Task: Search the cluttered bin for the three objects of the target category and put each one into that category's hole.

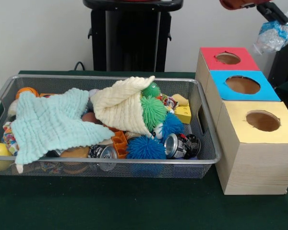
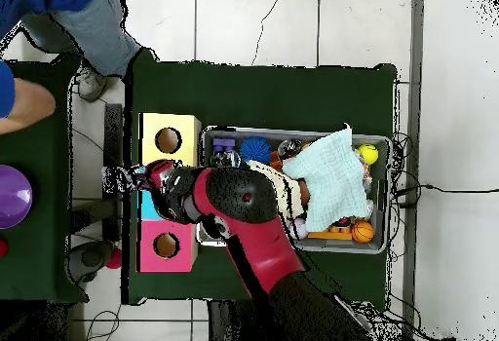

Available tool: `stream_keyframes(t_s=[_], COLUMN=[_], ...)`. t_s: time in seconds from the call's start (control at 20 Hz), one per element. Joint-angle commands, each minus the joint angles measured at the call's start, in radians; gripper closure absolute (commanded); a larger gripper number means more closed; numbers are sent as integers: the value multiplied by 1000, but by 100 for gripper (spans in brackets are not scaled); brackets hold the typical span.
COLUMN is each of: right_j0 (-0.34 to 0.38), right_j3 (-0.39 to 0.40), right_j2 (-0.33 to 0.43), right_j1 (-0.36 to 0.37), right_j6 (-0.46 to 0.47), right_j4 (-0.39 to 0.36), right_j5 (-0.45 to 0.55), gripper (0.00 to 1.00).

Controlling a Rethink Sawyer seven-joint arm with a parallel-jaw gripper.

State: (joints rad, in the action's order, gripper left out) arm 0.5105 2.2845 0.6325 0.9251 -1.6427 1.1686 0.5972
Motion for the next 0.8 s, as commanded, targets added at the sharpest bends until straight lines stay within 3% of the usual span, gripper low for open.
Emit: stream_keyframes(t_s=[0.05, 0.3, 0.5, 0.8], right_j0=[26, 83, 131, 182], right_j3=[35, 19, -6, -50], right_j2=[86, 117, 139, 139], right_j1=[-105, -191, -284, -369], right_j6=[345, 333, 285, 181], right_j4=[65, -58, -200, -413], right_j5=[-46, -138, -205, -223], gripper=[100, 100, 100, 100])
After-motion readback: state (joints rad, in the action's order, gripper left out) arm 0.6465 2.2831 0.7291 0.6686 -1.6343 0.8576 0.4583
